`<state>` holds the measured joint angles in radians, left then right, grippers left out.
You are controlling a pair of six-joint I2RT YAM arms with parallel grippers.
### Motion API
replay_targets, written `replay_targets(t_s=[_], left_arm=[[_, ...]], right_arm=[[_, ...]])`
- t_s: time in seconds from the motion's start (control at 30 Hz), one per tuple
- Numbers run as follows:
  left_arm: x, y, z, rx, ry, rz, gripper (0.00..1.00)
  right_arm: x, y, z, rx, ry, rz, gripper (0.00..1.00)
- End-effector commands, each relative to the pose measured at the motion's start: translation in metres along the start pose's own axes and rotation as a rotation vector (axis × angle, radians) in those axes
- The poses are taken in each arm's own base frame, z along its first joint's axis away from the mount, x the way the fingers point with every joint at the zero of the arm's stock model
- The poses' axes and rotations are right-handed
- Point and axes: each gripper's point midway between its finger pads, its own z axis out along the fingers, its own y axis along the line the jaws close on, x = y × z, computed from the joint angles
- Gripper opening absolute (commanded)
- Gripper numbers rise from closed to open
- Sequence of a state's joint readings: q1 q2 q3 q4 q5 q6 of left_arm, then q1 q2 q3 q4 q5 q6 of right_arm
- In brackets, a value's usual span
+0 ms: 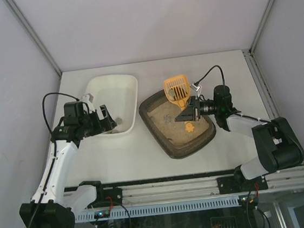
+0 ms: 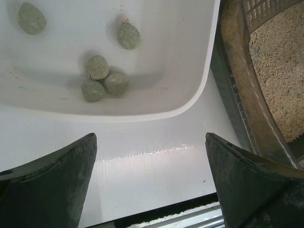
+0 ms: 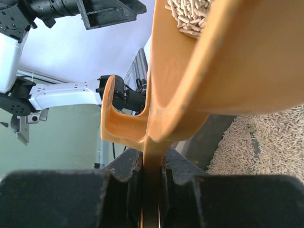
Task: Clean the litter box
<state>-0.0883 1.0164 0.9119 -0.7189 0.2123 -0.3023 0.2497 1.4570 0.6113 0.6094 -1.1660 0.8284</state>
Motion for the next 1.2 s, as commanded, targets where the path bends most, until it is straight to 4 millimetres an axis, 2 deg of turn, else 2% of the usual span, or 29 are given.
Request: replay_targets(t_s=[0.0,0.23,0.4,0.47,0.57,0.67,0.77,0.93,1.0,1.1,1.17], left_arm=[[-0.005,0.003,-0.001,-0.002,-0.043,0.025,1.00],[-0.004,0.005,-0.002,-0.017,-0.043,0.024,1.00],[-0.003,0.006,-0.004,-0.020,-0.046,0.032,1.00],[-0.003,0.007,-0.007,-0.026,-0.051,0.041,1.00],[-0.002,0.011,-0.011,-0.048,-0.043,0.053,1.00],[0.005,0.015,-0.015,-0.070,-0.015,0.061,1.00],[0.008,0.019,-0.020,-0.096,-0.013,0.049,1.00],[0.010,0.013,-0.026,-0.067,0.008,0.059,1.00],[0.010,0.008,-0.026,-0.043,0.021,0.077,1.00],[0.006,0.001,-0.030,0.006,0.023,0.147,1.00],[0.004,-0.005,-0.033,0.041,0.020,0.194,1.00]], right_arm=[[-0.001,0.028,0.002,-0.058,0.036,-0.057,0.00],[0.033,0.057,-0.001,-0.039,0.075,-0.020,0.00],[0.050,0.049,-0.007,0.042,0.041,0.154,0.00],[0.062,0.050,-0.006,0.043,0.062,0.189,0.00],[0.069,0.050,-0.007,0.032,0.028,0.222,0.00],[0.062,0.055,-0.009,-0.013,-0.095,0.282,0.00],[0.058,0.062,-0.011,-0.021,-0.133,0.312,0.00],[0.050,0.061,-0.015,0.031,-0.206,0.313,0.00],[0.041,0.053,-0.022,0.064,-0.267,0.316,0.00],[0.055,0.058,-0.003,0.070,-0.133,0.281,0.00],[0.046,0.056,-0.007,0.043,-0.185,0.299,0.00]])
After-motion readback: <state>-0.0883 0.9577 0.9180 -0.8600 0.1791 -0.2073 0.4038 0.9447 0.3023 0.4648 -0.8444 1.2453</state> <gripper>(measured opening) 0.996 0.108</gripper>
